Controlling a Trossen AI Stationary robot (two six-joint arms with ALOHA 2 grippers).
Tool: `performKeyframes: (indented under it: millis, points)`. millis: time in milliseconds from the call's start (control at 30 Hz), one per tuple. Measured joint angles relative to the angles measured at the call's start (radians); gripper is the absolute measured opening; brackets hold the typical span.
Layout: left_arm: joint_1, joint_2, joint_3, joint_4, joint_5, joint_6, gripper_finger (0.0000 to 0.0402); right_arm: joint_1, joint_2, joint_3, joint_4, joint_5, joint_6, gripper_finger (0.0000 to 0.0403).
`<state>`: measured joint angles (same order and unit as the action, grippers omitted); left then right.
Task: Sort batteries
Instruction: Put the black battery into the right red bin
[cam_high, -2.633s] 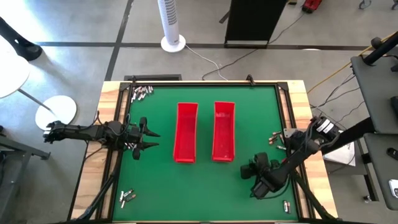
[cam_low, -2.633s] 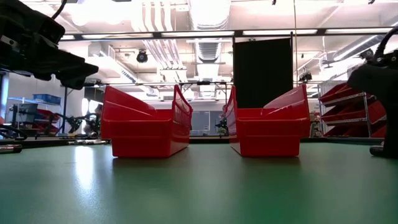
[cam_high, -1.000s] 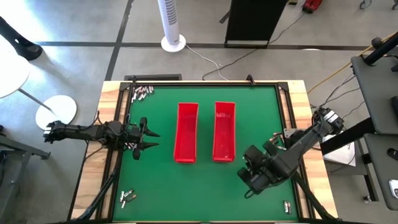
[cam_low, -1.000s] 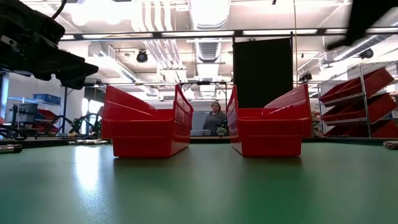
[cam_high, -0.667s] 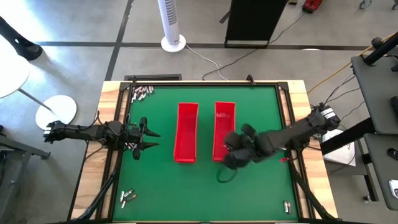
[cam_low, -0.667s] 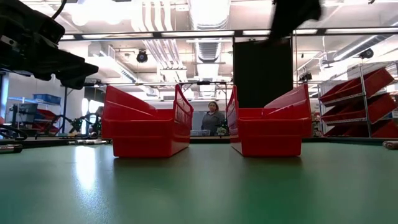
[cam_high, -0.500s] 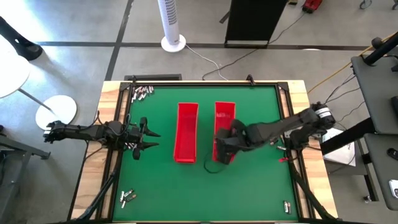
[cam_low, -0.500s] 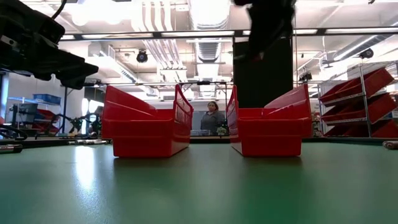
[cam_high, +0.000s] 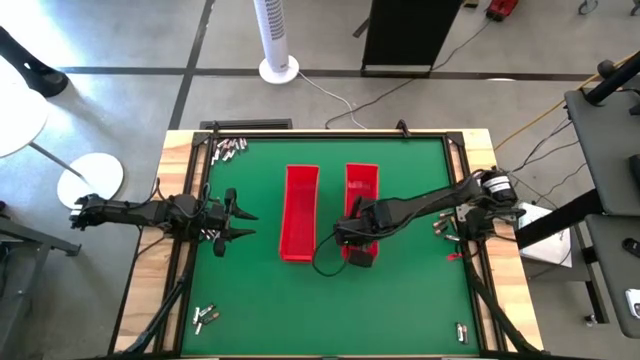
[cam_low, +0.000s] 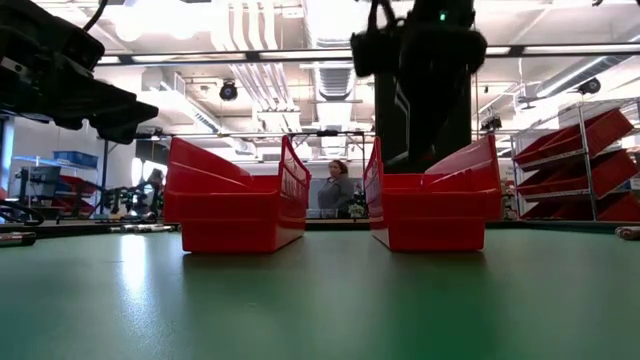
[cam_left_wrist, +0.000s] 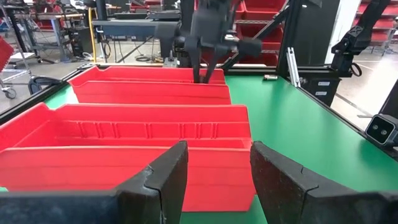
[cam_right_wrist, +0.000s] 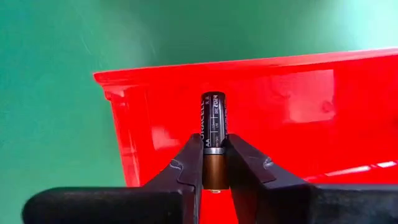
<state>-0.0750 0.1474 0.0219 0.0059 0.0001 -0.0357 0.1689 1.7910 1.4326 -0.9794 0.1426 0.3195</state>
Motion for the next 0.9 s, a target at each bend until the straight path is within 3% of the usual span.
performKeyframes:
  millis: [300, 900]
  points:
    - [0.0, 0.002, 0.0, 0.0, 0.0, 0.0, 0.0155, -0.02, 0.09, 0.0, -0.001, -0.047, -0.1, 0.0046]
    - [0.0, 0.004, 0.0, 0.0, 0.0, 0.0, 0.0155, -0.063, 0.093, -0.09, 0.053, -0.048, -0.179, 0.0045]
